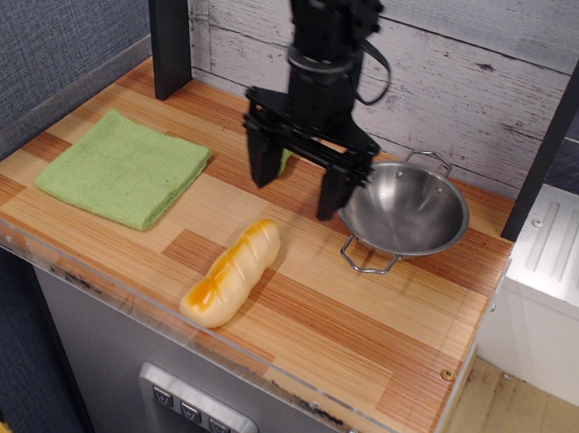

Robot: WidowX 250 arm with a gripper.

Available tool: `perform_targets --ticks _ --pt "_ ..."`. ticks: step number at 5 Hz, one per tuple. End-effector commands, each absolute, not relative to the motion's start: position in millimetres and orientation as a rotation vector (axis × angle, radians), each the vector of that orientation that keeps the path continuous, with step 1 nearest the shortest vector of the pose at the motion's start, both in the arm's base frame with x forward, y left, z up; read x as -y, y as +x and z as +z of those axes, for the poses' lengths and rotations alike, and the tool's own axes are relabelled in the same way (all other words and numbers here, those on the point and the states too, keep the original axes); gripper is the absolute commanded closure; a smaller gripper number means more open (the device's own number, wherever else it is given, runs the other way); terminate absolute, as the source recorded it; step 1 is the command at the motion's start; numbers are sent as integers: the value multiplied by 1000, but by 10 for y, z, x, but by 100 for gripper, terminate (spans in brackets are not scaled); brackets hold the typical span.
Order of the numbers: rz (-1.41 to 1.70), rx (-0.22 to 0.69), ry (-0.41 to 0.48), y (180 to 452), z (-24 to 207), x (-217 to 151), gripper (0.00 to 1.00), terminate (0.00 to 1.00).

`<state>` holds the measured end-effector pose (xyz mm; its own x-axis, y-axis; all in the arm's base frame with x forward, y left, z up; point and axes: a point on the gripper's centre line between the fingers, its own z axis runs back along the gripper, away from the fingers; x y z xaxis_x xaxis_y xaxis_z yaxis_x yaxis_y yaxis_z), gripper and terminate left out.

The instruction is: Move the pan on the green table cloth.

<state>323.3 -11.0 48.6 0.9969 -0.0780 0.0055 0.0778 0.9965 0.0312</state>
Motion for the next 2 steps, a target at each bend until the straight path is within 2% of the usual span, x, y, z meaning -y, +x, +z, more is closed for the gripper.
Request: perform_targets --ticks 1,2 --pt "-23 52 40 3469 470 181 0 0" --pt "18 62 42 3461 408 181 0 0"
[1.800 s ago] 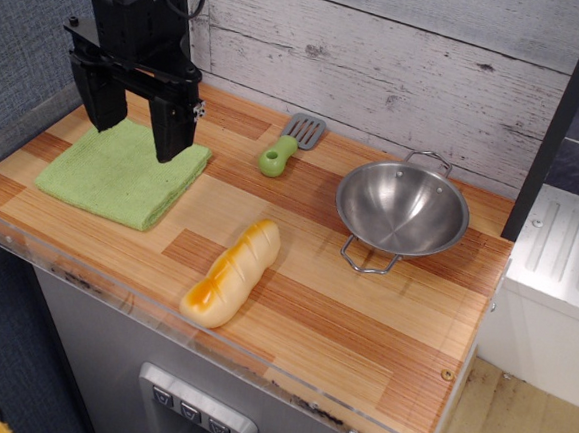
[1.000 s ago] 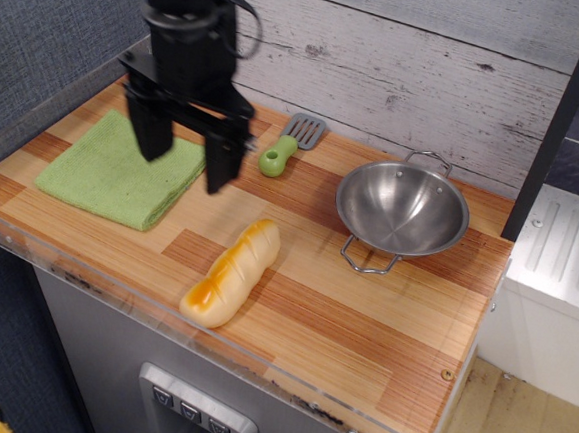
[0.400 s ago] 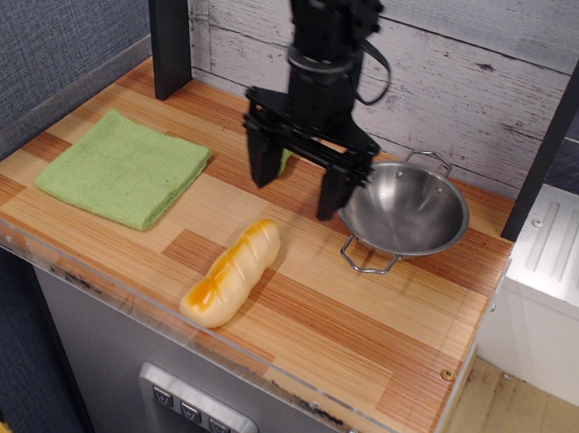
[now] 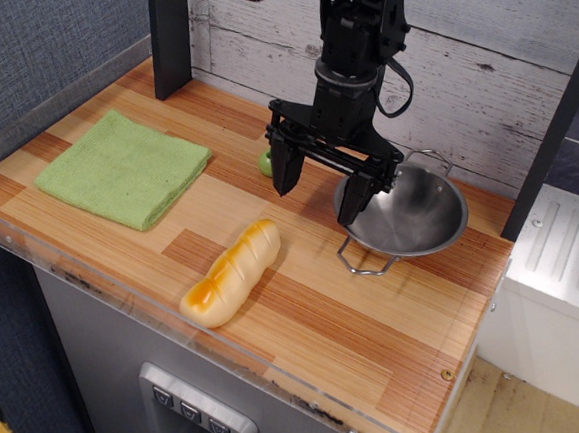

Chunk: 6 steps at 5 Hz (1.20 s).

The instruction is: Move the pan on the green table cloth.

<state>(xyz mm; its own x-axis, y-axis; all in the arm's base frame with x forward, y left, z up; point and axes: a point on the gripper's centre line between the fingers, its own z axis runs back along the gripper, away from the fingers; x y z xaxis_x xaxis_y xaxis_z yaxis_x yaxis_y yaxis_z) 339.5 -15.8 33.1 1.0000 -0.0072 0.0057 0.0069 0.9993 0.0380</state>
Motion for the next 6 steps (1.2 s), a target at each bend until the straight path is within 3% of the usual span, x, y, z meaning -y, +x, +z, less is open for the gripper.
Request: perform_targets --ticks 1,3,4,6 --pt "36 67 33 3455 364 193 0 0" --pt "43 94 9 3451 338 258 0 0" --pt "14 100 32 3448 265 308 100 0" --pt "1 128 40 3355 242 300 100 0"
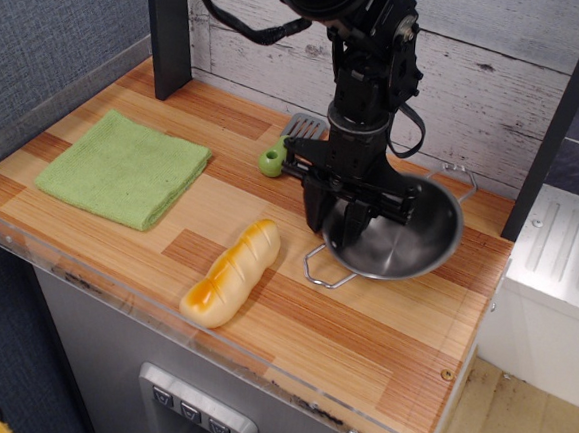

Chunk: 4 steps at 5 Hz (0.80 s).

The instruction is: Move the pan on the green table cloth.

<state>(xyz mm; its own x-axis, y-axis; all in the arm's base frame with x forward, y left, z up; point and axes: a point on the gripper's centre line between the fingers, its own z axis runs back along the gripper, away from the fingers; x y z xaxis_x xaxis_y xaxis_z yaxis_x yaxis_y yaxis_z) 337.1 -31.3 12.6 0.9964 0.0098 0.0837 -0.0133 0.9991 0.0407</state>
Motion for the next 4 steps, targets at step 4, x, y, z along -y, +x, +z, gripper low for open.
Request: perform_targets --ticks 4 --pt "-19 338 -117 3004 1379 -314 100 0"
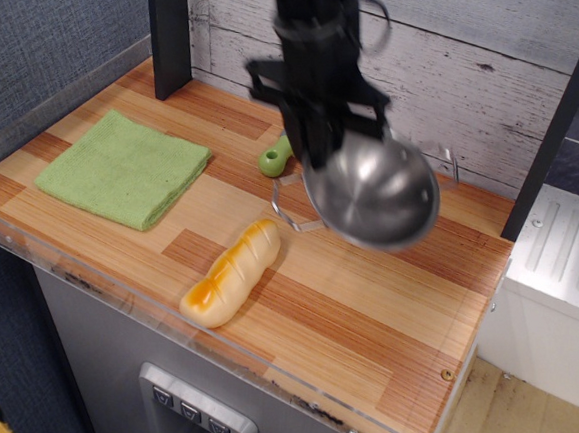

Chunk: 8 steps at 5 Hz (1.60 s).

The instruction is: Move the pan on the green table cloth.

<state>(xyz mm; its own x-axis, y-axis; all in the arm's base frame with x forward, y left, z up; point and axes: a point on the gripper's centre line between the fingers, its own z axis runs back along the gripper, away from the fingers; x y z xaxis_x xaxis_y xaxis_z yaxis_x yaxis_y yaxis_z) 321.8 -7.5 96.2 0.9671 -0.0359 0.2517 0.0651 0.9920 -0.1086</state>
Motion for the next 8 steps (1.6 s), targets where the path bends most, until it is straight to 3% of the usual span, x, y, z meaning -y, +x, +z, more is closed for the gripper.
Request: perform_targets --ticks 1,3,4,8 --pt "79 319 -65 2668 1446 -775 100 0" --pt "228 254 51 2451 1097 -1720 100 0" --pt "256 249 56 2557 1000 -1870 100 0" --pt "269 224 84 2903 795 -1737 100 0"
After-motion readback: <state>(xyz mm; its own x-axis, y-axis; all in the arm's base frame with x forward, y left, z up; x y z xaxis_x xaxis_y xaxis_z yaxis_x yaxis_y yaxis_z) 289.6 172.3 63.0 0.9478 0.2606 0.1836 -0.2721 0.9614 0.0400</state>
